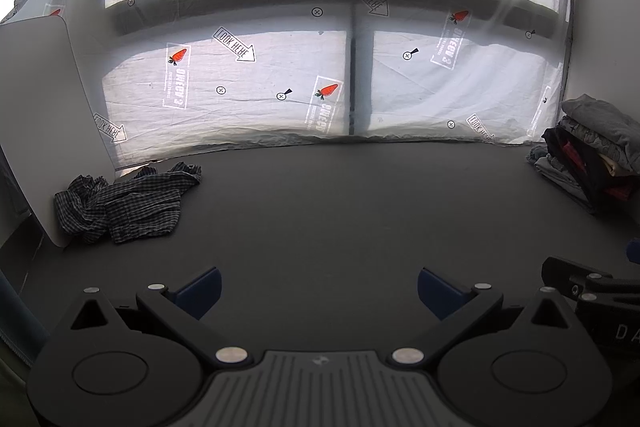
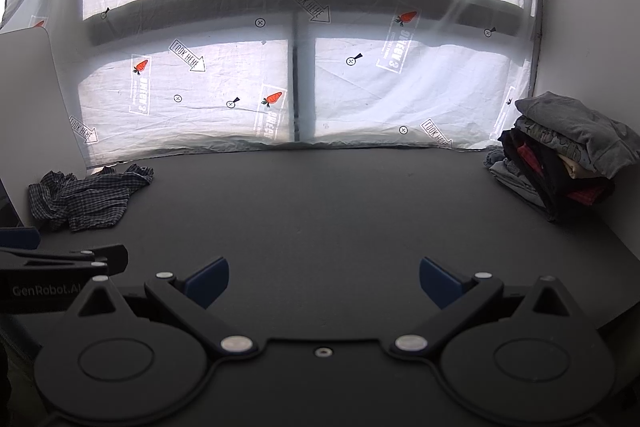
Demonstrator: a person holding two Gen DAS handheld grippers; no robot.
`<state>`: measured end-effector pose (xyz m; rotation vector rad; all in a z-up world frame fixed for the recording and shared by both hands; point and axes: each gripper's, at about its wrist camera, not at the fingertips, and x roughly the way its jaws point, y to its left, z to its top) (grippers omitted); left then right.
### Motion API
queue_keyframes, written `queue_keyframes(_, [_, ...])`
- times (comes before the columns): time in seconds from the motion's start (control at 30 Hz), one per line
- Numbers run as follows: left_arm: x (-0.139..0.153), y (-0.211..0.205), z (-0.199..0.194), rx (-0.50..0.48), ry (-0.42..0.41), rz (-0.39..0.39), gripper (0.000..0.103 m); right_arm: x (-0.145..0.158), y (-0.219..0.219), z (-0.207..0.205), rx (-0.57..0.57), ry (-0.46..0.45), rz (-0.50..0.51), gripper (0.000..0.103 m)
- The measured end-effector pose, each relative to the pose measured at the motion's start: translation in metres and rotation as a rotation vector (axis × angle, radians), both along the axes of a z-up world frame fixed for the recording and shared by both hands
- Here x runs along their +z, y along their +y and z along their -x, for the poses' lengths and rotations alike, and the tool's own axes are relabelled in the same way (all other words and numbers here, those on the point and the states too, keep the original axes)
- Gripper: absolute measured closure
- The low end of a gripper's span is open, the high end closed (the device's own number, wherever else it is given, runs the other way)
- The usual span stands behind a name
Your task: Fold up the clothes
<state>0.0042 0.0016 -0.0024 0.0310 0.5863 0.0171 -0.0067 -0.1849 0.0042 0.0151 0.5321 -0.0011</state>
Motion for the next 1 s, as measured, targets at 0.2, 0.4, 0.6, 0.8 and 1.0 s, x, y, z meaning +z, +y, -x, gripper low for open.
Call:
queue_keyframes(0.2, [-0.0013, 0.0001, 0.0013, 0.003, -0.002, 0.001, 0.000, -0.0006, 0.0008, -0.0003, 0.002, 0.001, 0.000, 0.000])
queue_keyframes(0.4, [-0.0027, -0.0006, 0.0012, 0.002, 0.001, 0.002, 0.000, 0.0000, 0.0014, -0.0006, 0.004, 0.004, 0.001, 0.000])
queue_keyframes(0.6, [-0.0034, -0.0007, 0.0042, -0.002, 0.004, -0.001, 0.000, -0.0009, 0.0010, -0.0002, 0.000, 0.007, -0.002, 0.000])
queue_keyframes(0.8, [-0.0016, -0.0011, 0.0035, 0.004, 0.004, 0.003, 0.000, -0.0011, 0.0021, -0.0003, 0.003, 0.004, 0.001, 0.000])
queue_keyframes(1.0, [-0.0015, -0.0012, 0.0030, 0.006, 0.003, 0.004, 0.000, -0.0016, 0.0009, -0.0010, 0.005, 0.003, 0.002, 0.000])
